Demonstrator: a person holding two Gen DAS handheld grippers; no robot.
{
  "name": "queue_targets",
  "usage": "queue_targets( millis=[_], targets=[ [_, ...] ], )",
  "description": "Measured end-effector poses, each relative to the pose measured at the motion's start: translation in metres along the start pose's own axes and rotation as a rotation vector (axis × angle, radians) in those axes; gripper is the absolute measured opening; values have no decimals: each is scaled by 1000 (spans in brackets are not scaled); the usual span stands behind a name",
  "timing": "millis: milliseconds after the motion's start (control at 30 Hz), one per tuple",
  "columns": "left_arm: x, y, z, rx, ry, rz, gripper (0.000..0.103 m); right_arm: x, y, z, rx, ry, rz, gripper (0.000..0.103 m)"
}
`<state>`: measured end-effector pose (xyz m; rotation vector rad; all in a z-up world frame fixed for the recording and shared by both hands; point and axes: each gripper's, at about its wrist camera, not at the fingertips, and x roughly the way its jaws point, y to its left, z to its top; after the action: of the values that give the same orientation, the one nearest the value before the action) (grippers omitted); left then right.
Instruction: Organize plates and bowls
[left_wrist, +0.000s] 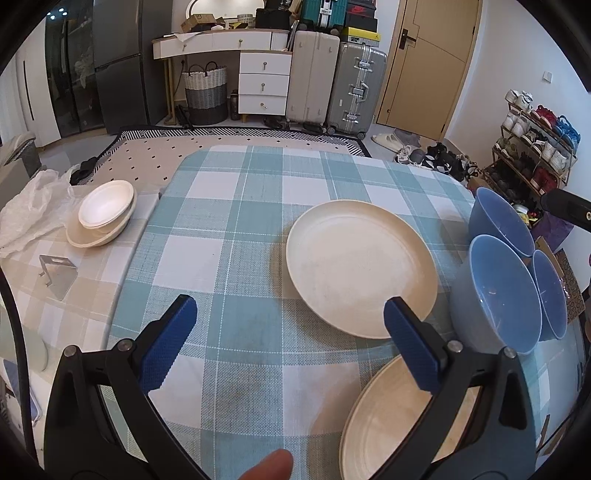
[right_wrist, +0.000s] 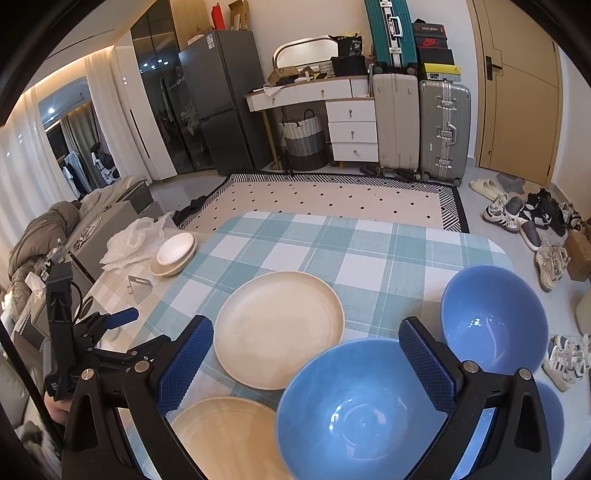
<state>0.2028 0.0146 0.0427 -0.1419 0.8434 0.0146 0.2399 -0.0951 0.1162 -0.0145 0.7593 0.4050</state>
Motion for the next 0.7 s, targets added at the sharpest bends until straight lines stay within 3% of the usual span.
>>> queue_targets(
  millis=[700],
  targets=[
    [59,8,2,-42,64,12,101,104,-12,12,-22,231,-38,102]
  ],
)
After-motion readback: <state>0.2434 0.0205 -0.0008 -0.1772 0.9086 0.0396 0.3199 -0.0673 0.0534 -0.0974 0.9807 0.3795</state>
